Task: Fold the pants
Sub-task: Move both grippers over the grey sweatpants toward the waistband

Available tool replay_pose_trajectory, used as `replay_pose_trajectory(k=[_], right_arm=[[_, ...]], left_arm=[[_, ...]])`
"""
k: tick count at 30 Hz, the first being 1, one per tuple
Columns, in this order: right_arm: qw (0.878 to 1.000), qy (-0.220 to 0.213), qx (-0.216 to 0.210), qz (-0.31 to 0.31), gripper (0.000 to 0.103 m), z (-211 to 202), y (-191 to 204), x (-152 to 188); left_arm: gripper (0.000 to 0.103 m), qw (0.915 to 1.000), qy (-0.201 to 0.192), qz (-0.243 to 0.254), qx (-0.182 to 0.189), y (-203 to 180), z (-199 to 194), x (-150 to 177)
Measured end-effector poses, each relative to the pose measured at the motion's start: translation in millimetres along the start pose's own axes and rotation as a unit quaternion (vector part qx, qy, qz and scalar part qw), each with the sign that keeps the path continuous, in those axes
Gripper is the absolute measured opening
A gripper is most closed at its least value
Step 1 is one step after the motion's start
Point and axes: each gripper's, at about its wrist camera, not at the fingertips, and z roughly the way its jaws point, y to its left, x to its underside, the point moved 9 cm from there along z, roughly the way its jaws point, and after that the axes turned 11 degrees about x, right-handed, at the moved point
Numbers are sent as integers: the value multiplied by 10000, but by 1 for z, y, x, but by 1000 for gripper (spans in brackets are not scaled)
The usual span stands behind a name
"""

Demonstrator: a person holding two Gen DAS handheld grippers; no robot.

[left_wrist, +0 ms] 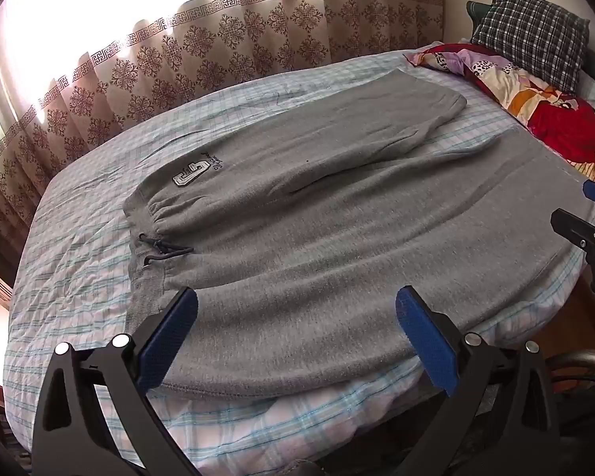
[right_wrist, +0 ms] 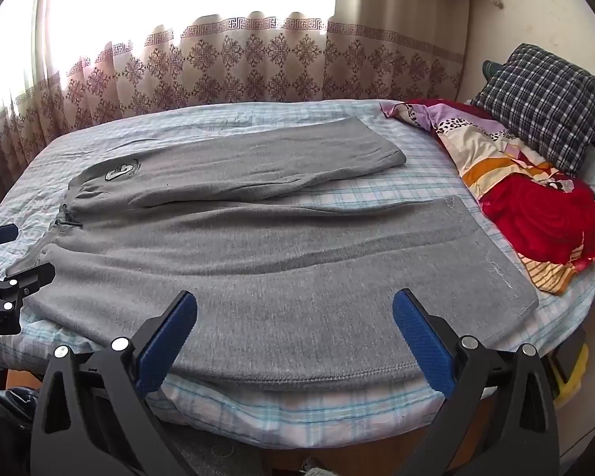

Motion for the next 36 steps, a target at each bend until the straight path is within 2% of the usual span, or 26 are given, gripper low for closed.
replay_pose_trajectory(k=[36], right_arm=[[9997,211,-20,124,98,14,-3,8]], left_arm=[[101,9997,219,-73,45,0,13,12]])
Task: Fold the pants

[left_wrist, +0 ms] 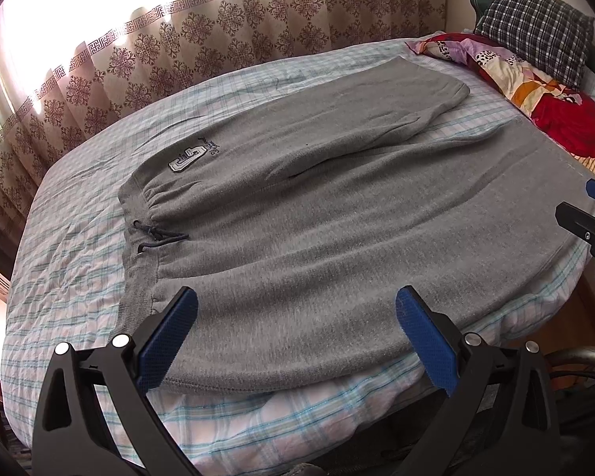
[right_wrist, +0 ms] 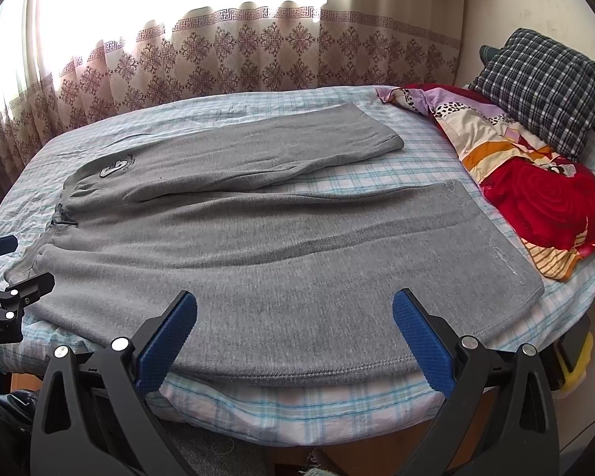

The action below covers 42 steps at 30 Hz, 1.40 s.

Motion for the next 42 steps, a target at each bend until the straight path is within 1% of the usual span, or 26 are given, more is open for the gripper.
replay_pose_trajectory(k=[10,16,23,27,32,37,42], right_arm=[[10000,27,-13,-12,98,2,0,1],[9999,112,-1,30,98,5,-3,3],[9999,128,83,72,98,7,-9,1],[9994,217,146,215,98,12,-16,0],[9990,297,192,267,98,16,-18,1],[9989,398,152,216,98,22,-15,4],[9988,447,124,186,98,25,-12,6]], left_arm=[[101,10000,22,-12,25,1,2,1],[101,9997,162,-112,123,3,10,6],[101,9994,249,-173,136,5,16,5],[101,9997,245,-11,54,7,23,-7],[101,9996,212,141,-116,15,38,-33],[101,9993,292,147,-193,28,60,-60],[101,9990,450,-3,-77,36,90,-82]])
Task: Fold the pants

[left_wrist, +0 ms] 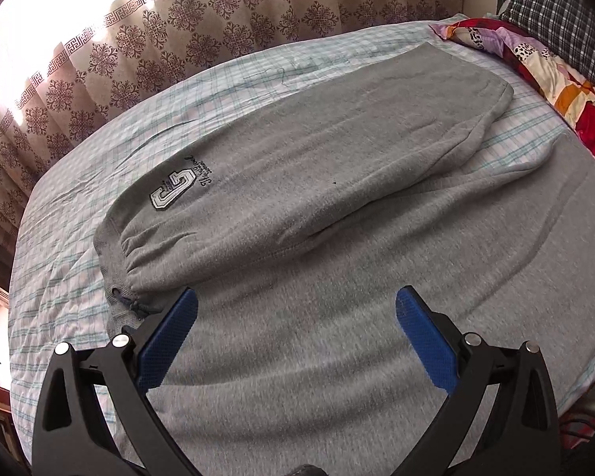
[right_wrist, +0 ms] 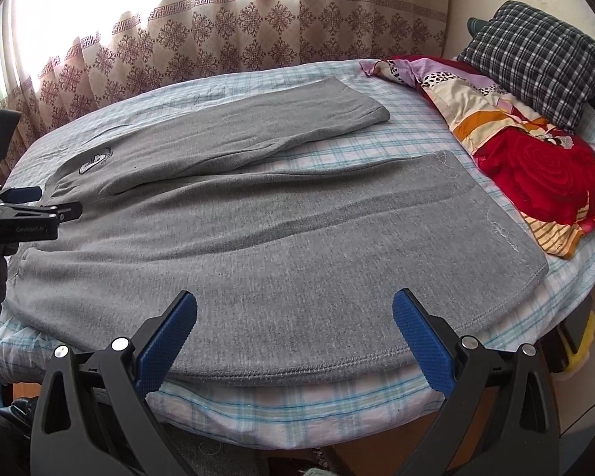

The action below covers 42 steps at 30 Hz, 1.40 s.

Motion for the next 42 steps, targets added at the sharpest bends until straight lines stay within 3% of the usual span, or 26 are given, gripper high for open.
replay_pose_trajectory(k=[11,23,29,31,36,42], right_arm=[[9999,21,-36,-151,98,4,7,1],[9992,349,-113,-163,98,19,8,5],[9989,444,-138,-83,98,30,6,-3],[9990,436,-130,-38,98,34,5,-10],[9988,482,-112,-9,98,50,1,-27],[9959,833,-297,179,98,88,-4,-54]], left_arm=[[101,9998,180,-69,-32,-2,59,-45],[101,9977,598,-196,-259,-1,124,-54],[99,9983,373,-357,-265,9,128,-65],[82,9982,282,-481,-217,14,127,-70],[81,9970,245,-711,-162,30,133,-75],[81,9969,159,-749,-194,33,133,-76]])
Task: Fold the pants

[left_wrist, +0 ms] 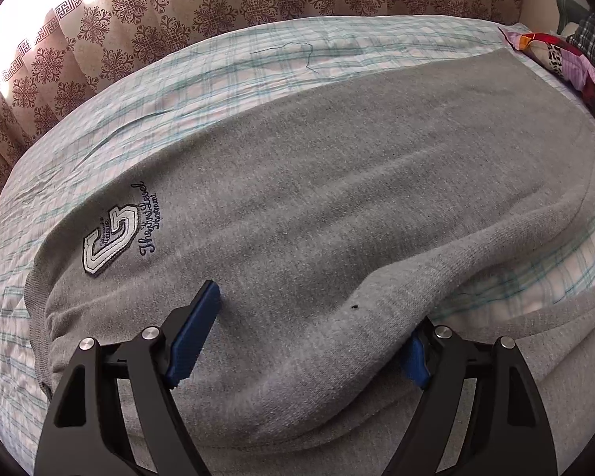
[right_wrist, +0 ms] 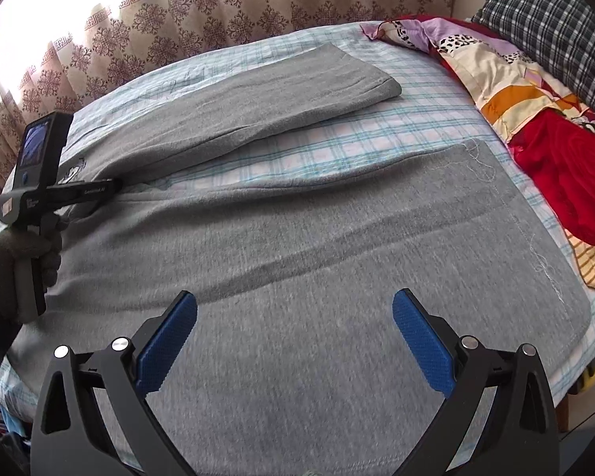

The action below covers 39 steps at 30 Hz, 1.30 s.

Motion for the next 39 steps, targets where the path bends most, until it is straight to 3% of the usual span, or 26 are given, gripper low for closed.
replay_pose_trajectory(k=[7,12,19,25,30,33,39], right_arm=[[9985,301,-150,-421,98,51,31,-32],[9945,377,253,-943,98,89,58,-44],[9973,289,322,-592,98,110,59,-74],[9974,141,432,-564,98,114,57,-79],[9973,-3,667,-309,98,114,38,-92],[9983,-76,580,-53,98,102,15,-92],[9949,-327,951,-64,98,68,-39,-73]], left_arm=[[81,9995,-220,-175,-126,7,-13,-12],[81,9994,-235,-207,-118,9,-17,-15],[83,9998,-144,-119,-29,6,-17,-5],[87,10000,-8,-81,-27,1,-20,14],[87,10000,14,58,62,-13,-37,38],[87,9995,-54,316,-39,-23,-46,48],[87,9983,-15,550,-189,-40,-31,41]])
